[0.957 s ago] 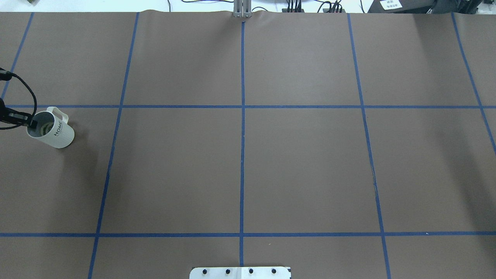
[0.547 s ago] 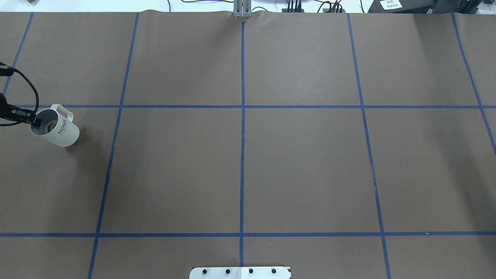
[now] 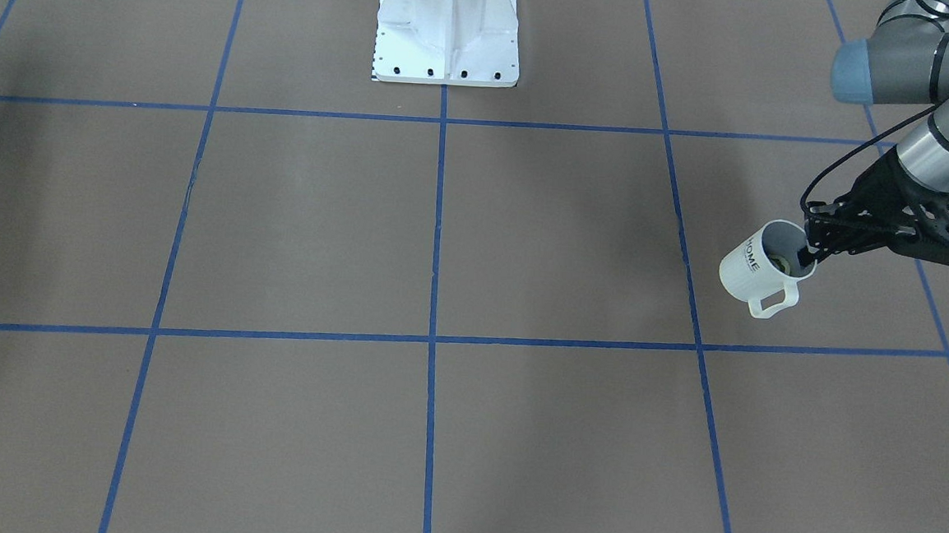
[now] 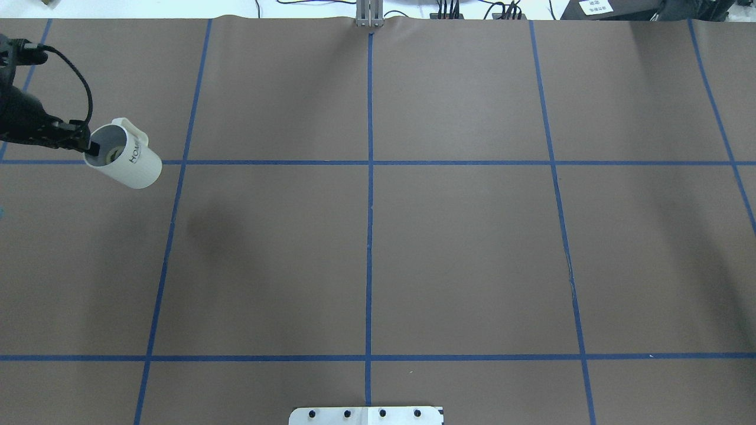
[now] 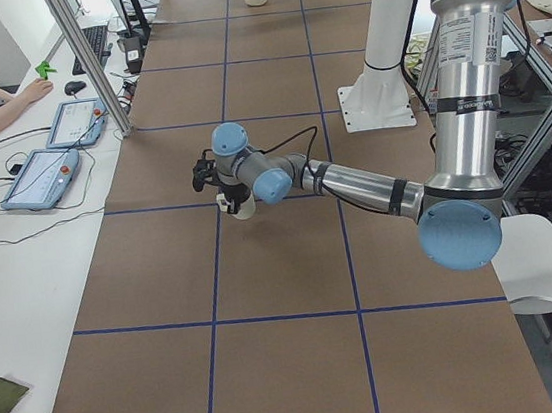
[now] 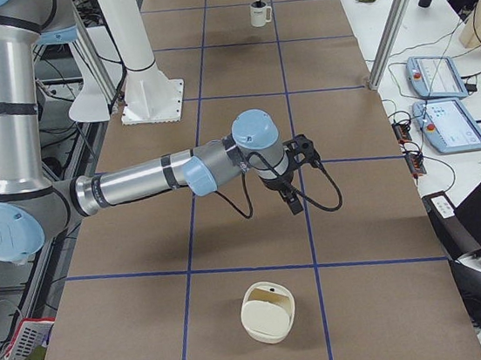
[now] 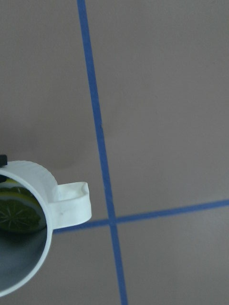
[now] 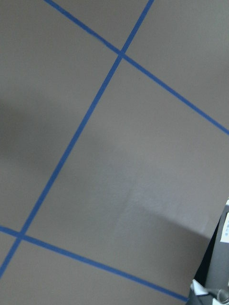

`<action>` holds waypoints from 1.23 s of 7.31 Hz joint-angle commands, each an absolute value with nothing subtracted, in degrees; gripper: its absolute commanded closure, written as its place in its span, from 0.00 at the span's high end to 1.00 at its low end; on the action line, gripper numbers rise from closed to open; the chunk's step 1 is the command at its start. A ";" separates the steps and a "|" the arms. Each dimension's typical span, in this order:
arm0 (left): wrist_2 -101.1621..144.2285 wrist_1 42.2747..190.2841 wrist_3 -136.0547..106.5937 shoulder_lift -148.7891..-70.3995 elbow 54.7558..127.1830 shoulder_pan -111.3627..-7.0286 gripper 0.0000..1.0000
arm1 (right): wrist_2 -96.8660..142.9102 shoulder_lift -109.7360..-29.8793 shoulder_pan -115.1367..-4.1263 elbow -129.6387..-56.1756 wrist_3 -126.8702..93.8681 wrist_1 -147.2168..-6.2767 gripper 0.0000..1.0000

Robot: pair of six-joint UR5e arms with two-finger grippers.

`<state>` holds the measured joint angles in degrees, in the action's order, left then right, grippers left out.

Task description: Left arm hands cup to right arm to dump lemon

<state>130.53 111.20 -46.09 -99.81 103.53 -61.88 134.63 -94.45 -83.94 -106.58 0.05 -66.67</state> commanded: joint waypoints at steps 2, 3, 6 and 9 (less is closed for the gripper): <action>131.92 108.19 -59.63 -109.83 103.89 -60.13 0.00 | 133.77 -88.63 -77.72 -103.36 -3.49 -53.62 0.95; 131.75 108.28 -64.29 -112.56 103.89 -57.68 0.00 | 132.64 -85.98 -76.22 -103.53 -5.26 -53.53 0.94; 128.43 108.28 -80.90 -123.19 103.19 -50.91 0.00 | 125.79 -81.24 -67.36 -103.27 -7.71 -46.67 0.94; 126.91 108.19 -87.25 -131.02 98.28 -49.31 0.00 | 116.22 -72.97 -56.54 -103.18 -11.33 -46.67 0.95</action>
